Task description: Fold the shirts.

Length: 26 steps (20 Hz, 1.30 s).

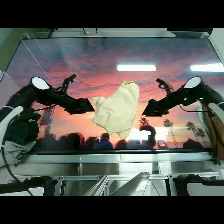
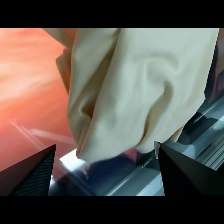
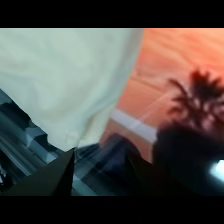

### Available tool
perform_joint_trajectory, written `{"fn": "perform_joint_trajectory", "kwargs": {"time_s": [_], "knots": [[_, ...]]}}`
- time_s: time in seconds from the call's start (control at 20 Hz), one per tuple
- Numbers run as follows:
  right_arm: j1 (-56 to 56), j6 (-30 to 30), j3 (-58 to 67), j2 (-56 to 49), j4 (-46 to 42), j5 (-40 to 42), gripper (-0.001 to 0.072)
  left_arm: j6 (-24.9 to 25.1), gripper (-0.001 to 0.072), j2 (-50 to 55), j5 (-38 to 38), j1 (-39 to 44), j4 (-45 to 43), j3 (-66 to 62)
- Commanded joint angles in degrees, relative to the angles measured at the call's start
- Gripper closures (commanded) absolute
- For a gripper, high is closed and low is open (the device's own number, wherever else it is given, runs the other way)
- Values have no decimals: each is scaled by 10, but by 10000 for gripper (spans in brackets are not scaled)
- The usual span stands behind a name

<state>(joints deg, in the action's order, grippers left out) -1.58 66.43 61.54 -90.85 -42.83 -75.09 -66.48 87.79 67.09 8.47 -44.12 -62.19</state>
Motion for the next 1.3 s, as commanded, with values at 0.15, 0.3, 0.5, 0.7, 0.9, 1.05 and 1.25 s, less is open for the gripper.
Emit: {"fn": "perform_joint_trajectory", "kwargs": {"time_s": [0.15, 0.3, 0.5, 0.7, 0.9, 1.05, 1.25], "knots": [[-29, -82, -5, -124, 163, 30, 381, 41, 17, 143, -45, 33, 68, -98], [-29, -97, 0, -123, 195, 32, 451, 41, 500, 197, -47, 41, 67, -175], [-28, -121, 13, -120, 217, 17, 693, 32, 692, 236, -25, 40, 68, -250], [-14, -122, 53, -86, 217, -84, 694, 13, 692, 203, 54, 28, 68, -311], [24, -107, 114, 25, 259, -119, 694, -23, 692, 104, 173, 8, 68, -382], [36, -101, 163, 124, 279, -115, 694, -52, 691, 13, 202, 2, 68, -430], [10, -108, 174, 225, 278, -61, 693, -56, 692, -84, 195, 26, 67, -437]]}}
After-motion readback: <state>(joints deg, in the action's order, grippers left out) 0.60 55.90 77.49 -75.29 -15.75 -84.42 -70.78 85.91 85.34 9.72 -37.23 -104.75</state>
